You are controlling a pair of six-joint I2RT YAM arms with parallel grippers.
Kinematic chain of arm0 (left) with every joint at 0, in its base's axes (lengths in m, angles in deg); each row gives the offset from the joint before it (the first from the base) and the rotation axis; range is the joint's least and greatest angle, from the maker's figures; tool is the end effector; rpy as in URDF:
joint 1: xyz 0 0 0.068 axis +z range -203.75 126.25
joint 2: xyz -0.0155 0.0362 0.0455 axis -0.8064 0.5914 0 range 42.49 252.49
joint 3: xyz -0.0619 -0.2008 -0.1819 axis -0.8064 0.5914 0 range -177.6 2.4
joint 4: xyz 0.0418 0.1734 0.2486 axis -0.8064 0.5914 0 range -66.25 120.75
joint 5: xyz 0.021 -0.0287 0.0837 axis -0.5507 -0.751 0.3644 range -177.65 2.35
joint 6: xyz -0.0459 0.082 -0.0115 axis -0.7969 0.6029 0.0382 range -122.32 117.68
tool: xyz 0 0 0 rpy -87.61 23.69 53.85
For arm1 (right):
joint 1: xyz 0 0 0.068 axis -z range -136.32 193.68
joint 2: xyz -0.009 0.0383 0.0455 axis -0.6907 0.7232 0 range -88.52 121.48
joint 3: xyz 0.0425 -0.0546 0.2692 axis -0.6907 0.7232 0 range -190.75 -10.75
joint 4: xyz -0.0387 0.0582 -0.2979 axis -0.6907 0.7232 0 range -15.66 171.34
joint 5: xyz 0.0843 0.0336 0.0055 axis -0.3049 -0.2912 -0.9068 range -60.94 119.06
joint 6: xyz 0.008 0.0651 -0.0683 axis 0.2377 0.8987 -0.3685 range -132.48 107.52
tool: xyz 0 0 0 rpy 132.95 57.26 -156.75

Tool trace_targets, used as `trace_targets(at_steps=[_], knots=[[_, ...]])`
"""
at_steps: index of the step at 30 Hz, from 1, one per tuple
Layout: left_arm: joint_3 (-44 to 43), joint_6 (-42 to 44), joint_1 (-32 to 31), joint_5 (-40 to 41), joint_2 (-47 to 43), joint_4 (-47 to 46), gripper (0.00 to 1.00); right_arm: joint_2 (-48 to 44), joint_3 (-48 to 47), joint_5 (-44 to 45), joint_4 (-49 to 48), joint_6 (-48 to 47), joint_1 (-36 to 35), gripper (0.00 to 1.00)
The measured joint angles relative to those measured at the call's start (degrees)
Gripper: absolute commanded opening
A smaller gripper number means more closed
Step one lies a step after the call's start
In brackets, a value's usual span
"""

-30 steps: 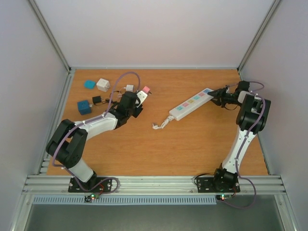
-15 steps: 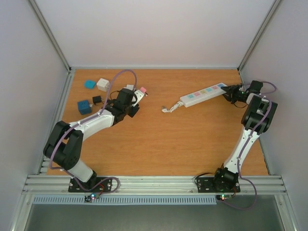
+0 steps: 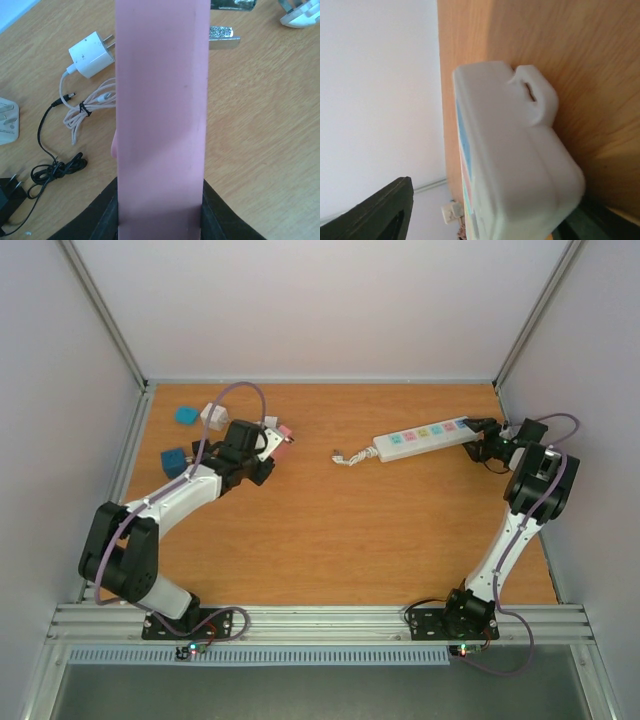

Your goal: Pull the plug off the socket

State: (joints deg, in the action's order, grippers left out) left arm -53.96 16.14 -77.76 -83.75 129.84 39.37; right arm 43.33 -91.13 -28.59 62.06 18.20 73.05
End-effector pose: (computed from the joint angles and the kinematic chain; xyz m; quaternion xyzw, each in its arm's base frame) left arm 0.3662 -0.1567 0.1677 0.3247 0.8701 0.0137 0.3705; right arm 0.4897 -0.1927 0.0473 0.2168 0.7887 0.4398 0.3708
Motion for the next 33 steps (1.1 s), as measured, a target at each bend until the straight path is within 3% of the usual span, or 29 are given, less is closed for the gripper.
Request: trace_targets(at_steps=[9, 18, 33], knots=[[0.0, -0.09, 4.96, -6.58, -1.73, 3.34, 0.01, -5.07, 2.01, 3.54, 7.85, -7.23, 0.55, 0.98], [0.83, 1.14, 6.71, -4.5, -3.63, 5.22, 0.01, -10.03, 3.37, 10.25, 19.21, -18.69, 1.38, 0.98], [16.02, 14.99, 6.75, 10.56, -12.72, -1.22, 0.01, -16.0, 5.88, 18.32, 31.98, -32.02, 2.21, 0.99]])
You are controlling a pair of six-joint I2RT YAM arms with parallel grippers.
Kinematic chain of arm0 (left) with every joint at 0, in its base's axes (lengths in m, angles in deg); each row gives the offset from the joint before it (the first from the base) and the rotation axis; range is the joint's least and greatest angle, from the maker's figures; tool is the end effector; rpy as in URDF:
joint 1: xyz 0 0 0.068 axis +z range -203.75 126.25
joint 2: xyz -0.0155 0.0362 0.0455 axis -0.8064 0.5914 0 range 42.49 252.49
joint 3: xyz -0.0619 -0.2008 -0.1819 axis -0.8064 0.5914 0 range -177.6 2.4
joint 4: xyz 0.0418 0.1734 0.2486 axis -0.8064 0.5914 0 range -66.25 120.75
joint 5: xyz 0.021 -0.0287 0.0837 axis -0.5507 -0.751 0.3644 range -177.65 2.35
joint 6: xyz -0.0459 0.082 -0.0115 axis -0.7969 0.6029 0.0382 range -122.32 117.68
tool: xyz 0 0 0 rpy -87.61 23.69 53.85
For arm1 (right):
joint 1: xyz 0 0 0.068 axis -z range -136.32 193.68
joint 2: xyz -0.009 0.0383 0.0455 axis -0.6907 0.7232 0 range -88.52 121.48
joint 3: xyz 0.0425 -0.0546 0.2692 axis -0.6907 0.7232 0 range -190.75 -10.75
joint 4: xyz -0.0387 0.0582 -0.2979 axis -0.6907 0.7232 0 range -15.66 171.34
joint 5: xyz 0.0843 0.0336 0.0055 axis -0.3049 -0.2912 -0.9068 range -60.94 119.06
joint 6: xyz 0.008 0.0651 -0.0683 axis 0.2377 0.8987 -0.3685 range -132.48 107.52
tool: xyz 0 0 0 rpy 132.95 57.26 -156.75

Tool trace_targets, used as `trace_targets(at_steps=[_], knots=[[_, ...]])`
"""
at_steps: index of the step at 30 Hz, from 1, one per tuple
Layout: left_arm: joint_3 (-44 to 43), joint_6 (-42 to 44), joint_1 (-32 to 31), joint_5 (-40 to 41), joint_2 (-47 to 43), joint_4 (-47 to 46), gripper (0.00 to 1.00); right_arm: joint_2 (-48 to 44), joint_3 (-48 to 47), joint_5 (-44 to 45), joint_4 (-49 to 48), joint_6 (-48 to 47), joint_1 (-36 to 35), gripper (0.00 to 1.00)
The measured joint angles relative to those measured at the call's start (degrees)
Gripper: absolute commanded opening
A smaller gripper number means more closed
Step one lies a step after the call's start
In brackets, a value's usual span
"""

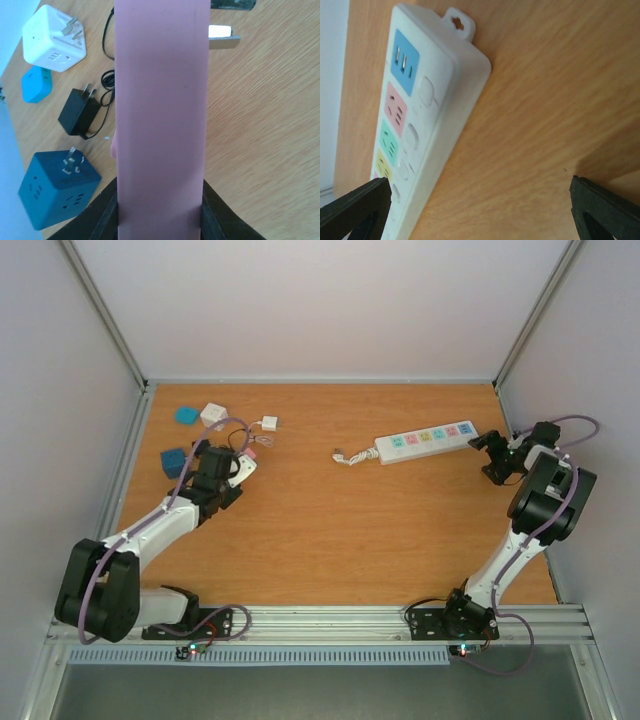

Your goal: Pull the plug off the socket

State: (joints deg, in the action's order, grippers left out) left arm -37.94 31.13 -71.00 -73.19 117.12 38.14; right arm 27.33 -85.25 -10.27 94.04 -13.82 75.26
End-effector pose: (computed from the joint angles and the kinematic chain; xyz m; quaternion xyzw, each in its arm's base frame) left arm 0.3189 -0.0767 0.1403 0.3574 0.8579 0.1659 0.3298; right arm 0.4237 -0.1968 0.0853 0.1566 0.9022 0.2458 0.3180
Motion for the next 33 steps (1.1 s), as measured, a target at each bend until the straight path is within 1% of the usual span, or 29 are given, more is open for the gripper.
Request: trace_targets(at_steps=[7, 13, 15, 16, 20, 26, 27, 31, 33], knots=[[5.03, 6.25, 0.0, 6.47, -0.48, -7.98, 0.01, -3.28, 2.21, 1.01, 4.66, -5.57, -1.22, 0.99], [11.26, 13.81, -0.09, 10.1, -0.83, -18.1, 0.01, -7.06, 2.67, 1.03, 5.62, -8.96, -5.92, 0.98], [13.42, 16.26, -0.13, 11.13, -1.2, -21.27, 0.04, -7.85, 2.67, 0.94, 5.6, -9.55, -7.32, 0.98], [14.23, 17.22, -0.13, 11.58, -1.22, -22.53, 0.07, -8.15, 2.67, 0.9, 5.6, -9.77, -8.07, 0.98], [16.5, 19.82, -0.46, 12.57, -1.22, -26.38, 0.12, -8.9, 2.67, 0.74, 5.6, -10.54, -10.12, 0.99], [20.76, 22.86, -2.21, 14.34, -1.01, -33.31, 0.13, -8.96, 2.67, 0.52, 5.62, -10.82, -11.67, 0.98], [21.31, 23.26, -2.49, 14.8, -0.68, -34.58, 0.14, -8.96, 2.67, 0.46, 5.6, -10.84, -11.74, 0.99], [22.18, 24.17, -3.23, 16.44, 0.92, -37.86, 0.33, -8.96, 2.67, 0.07, 5.6, -10.99, -12.09, 0.99], [22.32, 24.35, -3.76, 16.85, 1.51, -38.8, 0.36, -8.96, 2.67, -0.17, 5.6, -10.99, -12.09, 0.99]])
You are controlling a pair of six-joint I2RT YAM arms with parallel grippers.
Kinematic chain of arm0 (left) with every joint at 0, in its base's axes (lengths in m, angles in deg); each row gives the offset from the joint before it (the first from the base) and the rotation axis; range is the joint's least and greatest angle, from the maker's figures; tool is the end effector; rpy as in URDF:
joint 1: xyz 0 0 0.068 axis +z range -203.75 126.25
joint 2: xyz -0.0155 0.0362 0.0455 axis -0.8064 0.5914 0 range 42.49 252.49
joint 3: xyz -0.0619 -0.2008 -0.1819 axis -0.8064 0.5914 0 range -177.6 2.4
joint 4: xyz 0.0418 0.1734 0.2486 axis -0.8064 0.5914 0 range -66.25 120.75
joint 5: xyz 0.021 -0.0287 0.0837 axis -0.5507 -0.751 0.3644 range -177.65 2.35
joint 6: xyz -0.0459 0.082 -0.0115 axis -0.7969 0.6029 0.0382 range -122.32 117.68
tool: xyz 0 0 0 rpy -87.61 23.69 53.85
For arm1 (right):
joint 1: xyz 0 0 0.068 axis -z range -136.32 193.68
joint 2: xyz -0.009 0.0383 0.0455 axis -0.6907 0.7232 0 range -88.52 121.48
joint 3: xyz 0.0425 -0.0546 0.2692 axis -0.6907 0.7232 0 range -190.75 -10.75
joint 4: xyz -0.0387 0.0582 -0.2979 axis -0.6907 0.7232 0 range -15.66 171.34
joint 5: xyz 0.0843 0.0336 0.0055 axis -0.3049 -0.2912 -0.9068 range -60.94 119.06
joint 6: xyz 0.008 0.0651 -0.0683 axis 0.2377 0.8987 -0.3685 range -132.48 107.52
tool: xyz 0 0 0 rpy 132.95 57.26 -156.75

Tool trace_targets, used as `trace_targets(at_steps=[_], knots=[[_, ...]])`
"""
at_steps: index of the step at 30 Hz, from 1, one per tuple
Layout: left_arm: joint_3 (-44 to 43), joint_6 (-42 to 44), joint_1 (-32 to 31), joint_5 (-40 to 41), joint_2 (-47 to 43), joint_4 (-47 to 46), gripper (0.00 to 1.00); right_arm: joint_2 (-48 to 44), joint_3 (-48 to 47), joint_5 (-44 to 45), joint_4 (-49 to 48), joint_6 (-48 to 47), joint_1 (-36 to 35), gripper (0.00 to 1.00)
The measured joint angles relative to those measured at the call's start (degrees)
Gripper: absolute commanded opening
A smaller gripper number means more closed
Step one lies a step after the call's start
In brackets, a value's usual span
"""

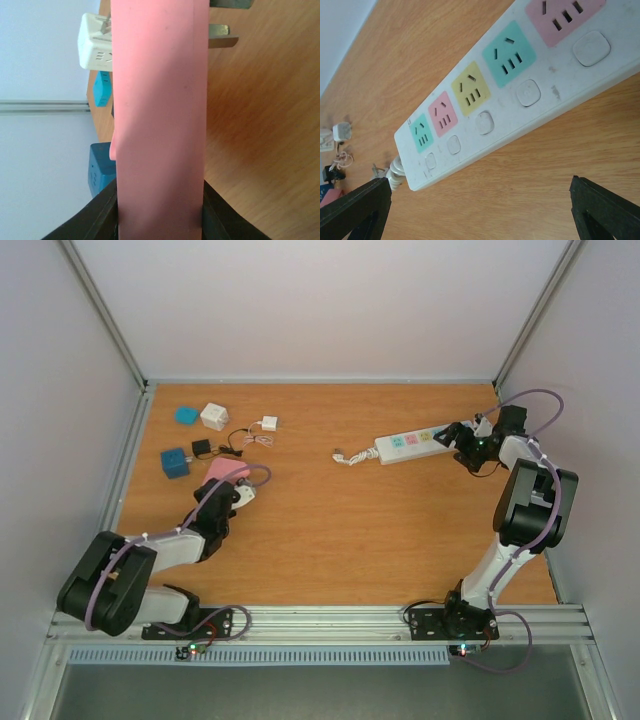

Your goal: Pull the plug off the socket

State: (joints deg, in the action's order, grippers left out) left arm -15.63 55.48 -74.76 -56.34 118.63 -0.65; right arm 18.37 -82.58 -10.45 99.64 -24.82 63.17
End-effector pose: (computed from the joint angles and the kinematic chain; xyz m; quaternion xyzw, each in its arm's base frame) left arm 0.2802 -0.0600 0.0770 0.4407 0.7368 0.3691 0.3558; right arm 0.4338 -0.0958 0.1308 -0.0296 0.9135 0.2483 0.3211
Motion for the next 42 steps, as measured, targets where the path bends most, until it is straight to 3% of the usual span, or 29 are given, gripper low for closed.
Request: trace_targets(at_steps=[7, 20, 30, 33, 42], knots=[[0.52, 0.02, -1.01, -1.07, 0.72, 3.43, 0.48, 0.0, 0.0, -0.52, 0.02, -0.02, -0.2, 0.98], [0.98, -1.68, -1.2, -7.34, -7.91, 18.8, 0.86, 0.0, -0.02, -1.33, 0.24, -0.85, -0.22, 0.99], [-3.21, -3.76, -1.2, -16.87, -19.15, 40.76, 0.9, 0.0, -1.22, -3.17, 2.62, -3.48, -0.55, 0.99], [-5.29, -4.74, -1.2, -19.5, -21.57, 45.86, 0.96, 0.0, -1.86, -3.89, 3.8, -4.66, -1.2, 0.99], [-16.22, -9.7, -1.2, -27.58, -22.8, 58.58, 1.0, -0.76, -4.92, -5.64, 8.72, -9.62, -4.98, 0.99]])
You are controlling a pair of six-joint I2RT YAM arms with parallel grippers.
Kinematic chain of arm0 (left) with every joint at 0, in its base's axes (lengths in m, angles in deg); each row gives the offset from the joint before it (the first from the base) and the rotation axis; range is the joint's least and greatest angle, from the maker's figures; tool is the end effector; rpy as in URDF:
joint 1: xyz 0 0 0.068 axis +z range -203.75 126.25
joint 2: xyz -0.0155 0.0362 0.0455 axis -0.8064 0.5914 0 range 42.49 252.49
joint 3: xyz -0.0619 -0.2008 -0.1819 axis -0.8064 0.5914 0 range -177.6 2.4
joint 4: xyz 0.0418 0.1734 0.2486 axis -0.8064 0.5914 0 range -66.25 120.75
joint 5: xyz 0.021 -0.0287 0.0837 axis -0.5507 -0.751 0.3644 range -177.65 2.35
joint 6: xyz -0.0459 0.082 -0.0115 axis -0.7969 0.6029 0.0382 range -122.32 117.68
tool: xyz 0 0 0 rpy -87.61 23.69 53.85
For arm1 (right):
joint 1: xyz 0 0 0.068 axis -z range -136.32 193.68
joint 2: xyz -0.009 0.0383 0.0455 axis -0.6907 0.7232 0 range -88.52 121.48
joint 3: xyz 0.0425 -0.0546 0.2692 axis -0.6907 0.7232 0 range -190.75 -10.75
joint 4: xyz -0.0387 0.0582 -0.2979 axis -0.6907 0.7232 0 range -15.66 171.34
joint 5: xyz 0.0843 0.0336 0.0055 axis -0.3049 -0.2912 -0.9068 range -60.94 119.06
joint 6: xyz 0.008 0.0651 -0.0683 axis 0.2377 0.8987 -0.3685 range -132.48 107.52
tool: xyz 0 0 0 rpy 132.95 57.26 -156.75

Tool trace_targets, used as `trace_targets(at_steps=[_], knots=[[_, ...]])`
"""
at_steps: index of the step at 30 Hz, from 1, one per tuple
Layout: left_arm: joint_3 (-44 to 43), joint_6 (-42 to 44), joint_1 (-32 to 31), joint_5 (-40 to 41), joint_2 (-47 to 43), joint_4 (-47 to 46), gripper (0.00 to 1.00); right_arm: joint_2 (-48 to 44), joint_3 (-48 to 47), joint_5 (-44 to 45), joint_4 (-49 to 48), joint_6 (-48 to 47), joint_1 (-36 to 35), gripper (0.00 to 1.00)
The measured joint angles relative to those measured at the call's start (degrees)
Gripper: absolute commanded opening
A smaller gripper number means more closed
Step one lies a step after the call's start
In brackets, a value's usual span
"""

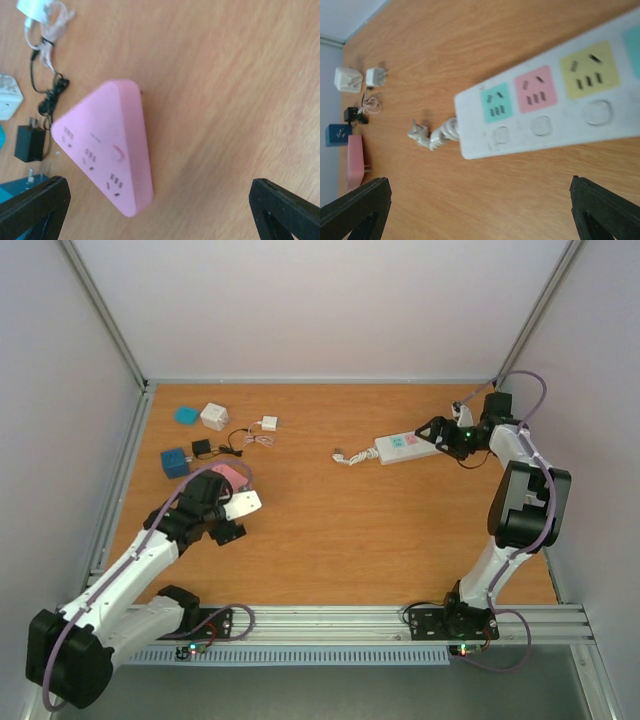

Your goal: Pull the plug off the socket

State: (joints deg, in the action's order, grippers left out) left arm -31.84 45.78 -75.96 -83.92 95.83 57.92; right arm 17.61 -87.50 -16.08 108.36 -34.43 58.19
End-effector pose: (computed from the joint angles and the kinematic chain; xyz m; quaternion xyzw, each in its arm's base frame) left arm 0.2337 -0.0894 0.1628 0.5379 0.7814 0.1006 0.2999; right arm 0.4400 -0.0512 0.1610 -0.1465 0.8910 0.2884 0.3186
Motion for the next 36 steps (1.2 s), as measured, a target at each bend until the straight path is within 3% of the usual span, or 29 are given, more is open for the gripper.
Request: trace_targets(at_steps=[12, 24, 29, 36], knots=[[-26.34, -14.62, 2.4, -11.08, 14.86, 3.78, 1.0, -3.74, -7.98, -0.83, 3.52, -4.33, -7.26, 0.99], [-62.6, -31.19, 14.75, -26.36, 37.2, 8.92, 1.0, -3.63, -16.24, -1.29, 3.61, -5.2, -13.38, 0.99], [-77.81, -36.22, 22.69, -32.54, 49.18, 12.02, 1.0, -0.72, -24.85, -1.33, 2.84, -3.41, -13.0, 0.98], [-80.43, -42.88, 34.64, -33.03, 57.42, 12.33, 1.0, 5.4, -32.54, -2.71, 1.05, 2.82, -9.53, 0.98]])
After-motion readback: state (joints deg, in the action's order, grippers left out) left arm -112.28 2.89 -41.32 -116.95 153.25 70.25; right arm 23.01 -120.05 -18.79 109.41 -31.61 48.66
